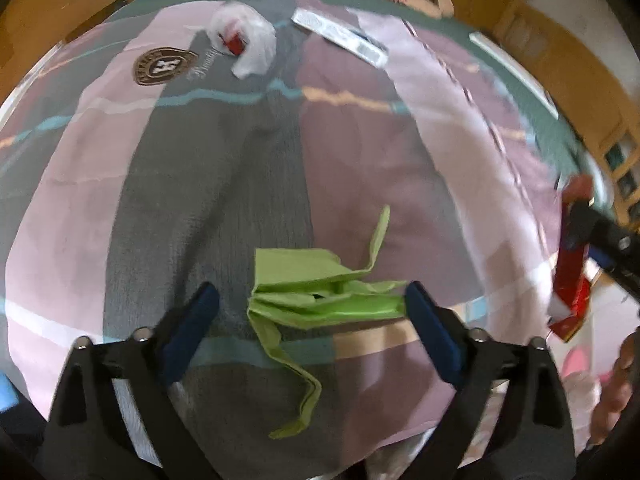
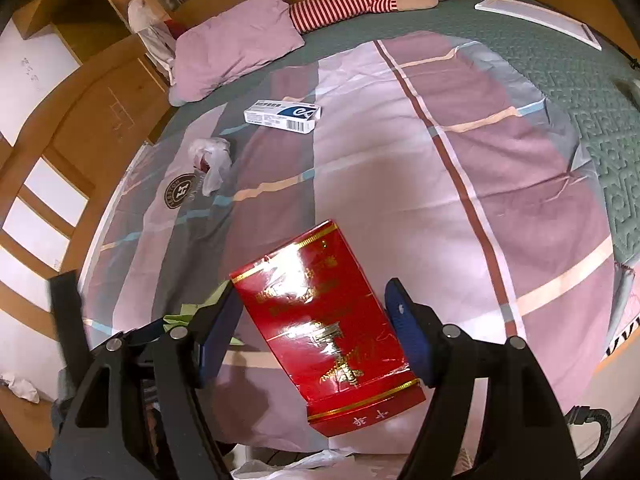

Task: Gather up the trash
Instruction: 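Grasp the green paper frog with the left tool while the right tool holds the red box, then carry the red box and green frog over the basket and open both tools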

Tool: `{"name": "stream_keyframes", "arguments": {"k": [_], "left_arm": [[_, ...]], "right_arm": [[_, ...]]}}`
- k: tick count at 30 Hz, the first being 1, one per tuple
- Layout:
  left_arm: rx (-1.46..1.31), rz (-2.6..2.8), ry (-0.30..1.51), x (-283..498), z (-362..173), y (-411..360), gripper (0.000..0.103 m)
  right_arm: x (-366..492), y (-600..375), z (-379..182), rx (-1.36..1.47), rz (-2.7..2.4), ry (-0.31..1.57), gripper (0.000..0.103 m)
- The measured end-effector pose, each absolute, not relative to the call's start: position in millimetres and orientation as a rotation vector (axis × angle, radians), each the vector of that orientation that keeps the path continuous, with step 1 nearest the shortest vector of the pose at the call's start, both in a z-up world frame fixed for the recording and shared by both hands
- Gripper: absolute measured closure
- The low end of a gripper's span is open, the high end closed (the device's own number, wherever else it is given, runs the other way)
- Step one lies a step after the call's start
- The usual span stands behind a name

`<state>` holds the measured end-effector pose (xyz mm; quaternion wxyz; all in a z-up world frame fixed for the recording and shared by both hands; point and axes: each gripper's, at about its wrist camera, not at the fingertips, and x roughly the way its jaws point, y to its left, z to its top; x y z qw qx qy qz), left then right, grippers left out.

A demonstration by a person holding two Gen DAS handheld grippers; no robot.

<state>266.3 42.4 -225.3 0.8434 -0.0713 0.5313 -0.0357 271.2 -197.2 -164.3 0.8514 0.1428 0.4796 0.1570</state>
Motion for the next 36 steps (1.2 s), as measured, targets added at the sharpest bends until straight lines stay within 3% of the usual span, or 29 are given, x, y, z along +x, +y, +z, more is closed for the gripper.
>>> {"name": "stream_keyframes", "arguments": {"k": [3, 8, 15, 25, 36], "left_arm": [[-0.138, -0.084, 1.128, 267.8, -231.0, 44.4, 0.049], [-0.173, -0.039, 1.085, 269.8, -225.5, 56.0, 0.061], [-0.166, 0.002, 0.899, 251.7, -189.5, 61.1, 0.063], [-0.254, -0.036, 0.698, 174.2, -140.0, 68.8, 0.063], [-0.167, -0.158, 0.629, 104.4, -95.8, 29.1, 0.063]], "right_arm": [[266.1, -193.0, -163.7, 0.29, 0.335, 1.006, 0.031], [257.8, -183.2, -158.6, 0.256, 0.332, 0.986, 0.031], [240.2, -171.1, -142.3, 0.198, 0.341, 0.936, 0.031], [172.8, -176.0, -76.6, 0.084, 0.401, 0.766, 0.031], [97.0, -207.9, -81.5, -0.005, 0.452, 0.905, 0.031]]}}
